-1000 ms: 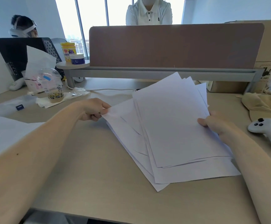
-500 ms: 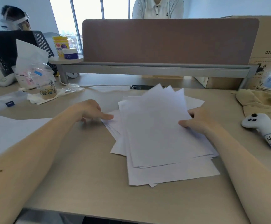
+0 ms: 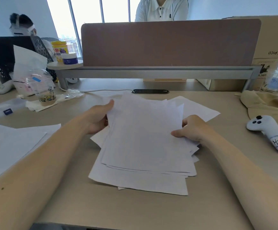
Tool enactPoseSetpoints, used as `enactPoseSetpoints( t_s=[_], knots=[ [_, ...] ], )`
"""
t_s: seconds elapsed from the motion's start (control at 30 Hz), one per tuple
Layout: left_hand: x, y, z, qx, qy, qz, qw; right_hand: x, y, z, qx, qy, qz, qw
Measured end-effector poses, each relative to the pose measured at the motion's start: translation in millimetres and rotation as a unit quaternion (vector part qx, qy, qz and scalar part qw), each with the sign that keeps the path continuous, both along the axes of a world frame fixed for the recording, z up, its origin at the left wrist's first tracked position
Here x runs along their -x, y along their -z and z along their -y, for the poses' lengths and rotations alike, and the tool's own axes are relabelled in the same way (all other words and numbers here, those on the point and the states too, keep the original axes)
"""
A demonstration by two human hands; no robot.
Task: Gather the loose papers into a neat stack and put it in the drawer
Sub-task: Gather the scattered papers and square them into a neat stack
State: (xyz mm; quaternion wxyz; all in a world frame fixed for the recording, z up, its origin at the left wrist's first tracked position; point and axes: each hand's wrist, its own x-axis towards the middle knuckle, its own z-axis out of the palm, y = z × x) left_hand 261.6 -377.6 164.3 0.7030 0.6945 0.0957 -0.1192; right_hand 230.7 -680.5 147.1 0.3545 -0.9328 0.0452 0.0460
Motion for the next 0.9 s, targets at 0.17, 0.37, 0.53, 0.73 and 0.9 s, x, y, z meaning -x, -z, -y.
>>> enactPoseSetpoints(
  t_s=[0.17, 0.37, 0.53, 0.73, 0.9],
  knots=[
    [11, 15, 11, -0.148, 0.089, 0.041, 0.984, -2, 7, -8, -0.076, -0.026, 0.025, 0.996],
    [-9, 23, -26, -0.327, -0.016, 0.091, 0.940, -22, 2, 34, -0.182, 0.147, 0.065, 0.970],
    [-11, 23, -51, -0.334, -0.021, 0.066, 0.940, -32, 8, 54, -0.075, 0.194, 0.042, 0.977],
    [-15, 25, -64, -0.317, -0.012, 0.049, 0.947, -61, 2, 48, 0.030, 0.159, -0.008, 0.987],
    [-13, 24, -61, -0.301, 0.016, 0.060, 0.952, -74, 4, 51, 0.014, 0.150, -0.032, 0.988]
  ],
)
